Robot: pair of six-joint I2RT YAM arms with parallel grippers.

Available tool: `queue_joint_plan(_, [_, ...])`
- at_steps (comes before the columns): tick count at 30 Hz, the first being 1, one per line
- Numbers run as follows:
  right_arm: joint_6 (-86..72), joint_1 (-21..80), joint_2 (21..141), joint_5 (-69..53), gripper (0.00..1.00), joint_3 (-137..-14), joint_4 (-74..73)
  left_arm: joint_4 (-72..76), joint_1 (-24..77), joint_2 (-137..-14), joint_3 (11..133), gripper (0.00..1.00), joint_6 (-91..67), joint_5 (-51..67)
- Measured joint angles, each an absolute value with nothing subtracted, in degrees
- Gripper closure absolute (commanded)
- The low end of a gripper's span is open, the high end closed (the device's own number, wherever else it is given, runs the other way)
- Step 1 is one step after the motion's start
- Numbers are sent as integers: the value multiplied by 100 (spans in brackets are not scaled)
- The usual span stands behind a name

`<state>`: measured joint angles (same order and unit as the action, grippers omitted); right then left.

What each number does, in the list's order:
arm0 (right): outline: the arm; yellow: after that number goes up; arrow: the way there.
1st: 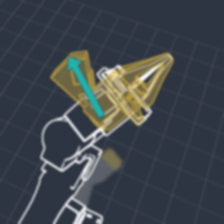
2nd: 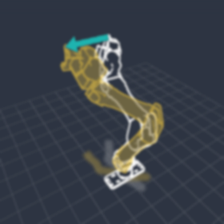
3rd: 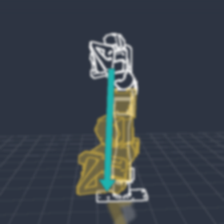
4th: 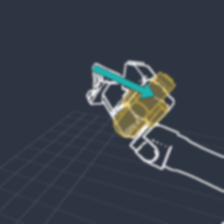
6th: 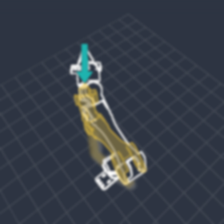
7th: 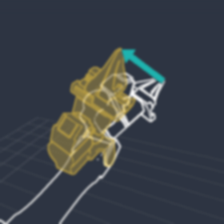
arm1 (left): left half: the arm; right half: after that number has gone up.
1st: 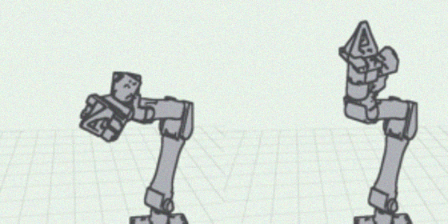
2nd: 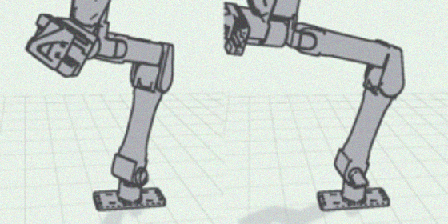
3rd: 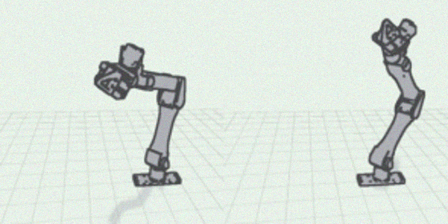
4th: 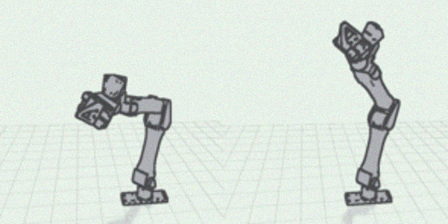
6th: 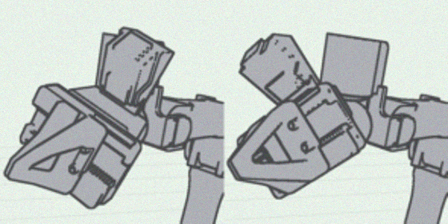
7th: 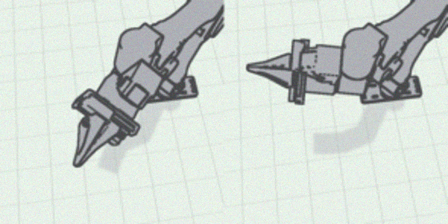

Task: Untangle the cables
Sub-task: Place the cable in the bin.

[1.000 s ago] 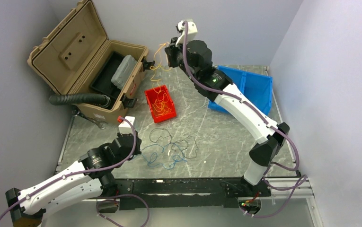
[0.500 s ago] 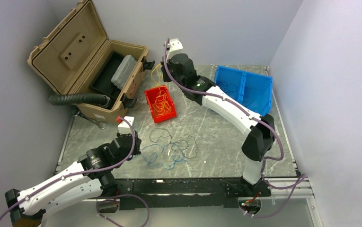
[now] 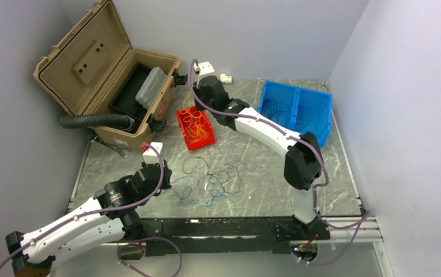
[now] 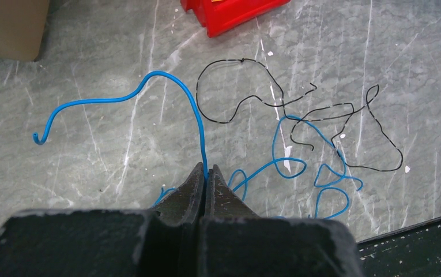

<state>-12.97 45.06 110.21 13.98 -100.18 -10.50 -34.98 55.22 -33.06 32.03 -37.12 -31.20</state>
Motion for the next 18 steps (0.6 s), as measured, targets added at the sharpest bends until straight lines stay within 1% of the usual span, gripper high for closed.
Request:
queue_joint_plan(15, [-1813, 4510, 12241, 1234, 100, -9935, -1737, -3514, 5522, -3356, 3203, 100, -3730, -3131])
queue_joint_plan(18, [-1870, 4510, 12586, 1181, 100, -10073, -1841, -3514, 5522, -3363, 3203, 100, -3730, -3131])
